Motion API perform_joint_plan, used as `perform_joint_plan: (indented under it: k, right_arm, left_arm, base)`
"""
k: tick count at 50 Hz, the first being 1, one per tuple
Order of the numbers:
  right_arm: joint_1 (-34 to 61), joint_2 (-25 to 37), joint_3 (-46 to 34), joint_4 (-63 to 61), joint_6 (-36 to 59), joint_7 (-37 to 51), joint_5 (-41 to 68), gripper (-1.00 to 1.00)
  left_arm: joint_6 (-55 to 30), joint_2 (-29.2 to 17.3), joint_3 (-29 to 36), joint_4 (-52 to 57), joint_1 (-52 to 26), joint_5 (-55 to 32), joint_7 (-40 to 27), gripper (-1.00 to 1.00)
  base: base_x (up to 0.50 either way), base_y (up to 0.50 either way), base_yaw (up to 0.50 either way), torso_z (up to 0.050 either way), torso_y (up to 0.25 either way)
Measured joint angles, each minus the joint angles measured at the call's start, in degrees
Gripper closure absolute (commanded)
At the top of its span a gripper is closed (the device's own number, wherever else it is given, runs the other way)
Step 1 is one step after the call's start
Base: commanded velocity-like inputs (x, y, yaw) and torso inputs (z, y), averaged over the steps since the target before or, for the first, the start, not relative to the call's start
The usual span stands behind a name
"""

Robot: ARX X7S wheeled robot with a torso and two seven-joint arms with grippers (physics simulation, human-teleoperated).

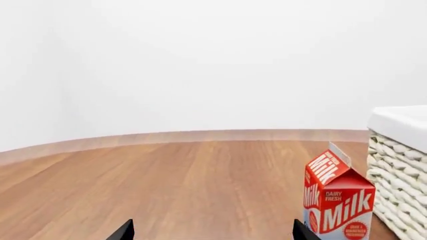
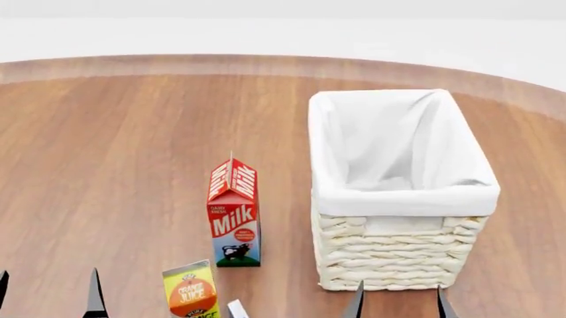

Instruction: Pick up the alphabet soup, and put it in the basket.

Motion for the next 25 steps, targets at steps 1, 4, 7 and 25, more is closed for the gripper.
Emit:
perform_joint_plan:
  k: [1,4,7,25]
  right_arm:
    - [0.01,0.03,0.0,-0.05,0.02,-0.01,0.08,-1.0]
    - [-0.08,0.1,-0.05,-0.15,-0.03,-0.03,0.25,-1.0]
    - [0.04,0.17,-0.12,-0.22,-0.35,-0.05,0.29,-1.0]
    - [0.74,0.21,-1.0,0.95,-0.84,-0.33,0.6,-1.0]
  left_arm:
    - [0.0,-0.04,0.03,0.02,-0.01,-0.03,-0.04,-1.0]
    - [0.0,-0.13,0.13,0.03,0.02,-0.13,-0.14,-1.0]
    - [-0.02,-0.24,0.19,0.07,-0.15,-0.25,-0.24,-1.0]
    - [-0.12,-0.96,0.28,0.96,0.04,-1.06,-0.88,-1.0]
  base:
    - [0.4,0.0,0.0,0.0,0.0]
    - [0.33,0.0,0.0,0.0,0.0]
    - [0.0,0.0,0.0,0.0,0.0]
    - [0.0,0.0,0.0,0.0,0.0]
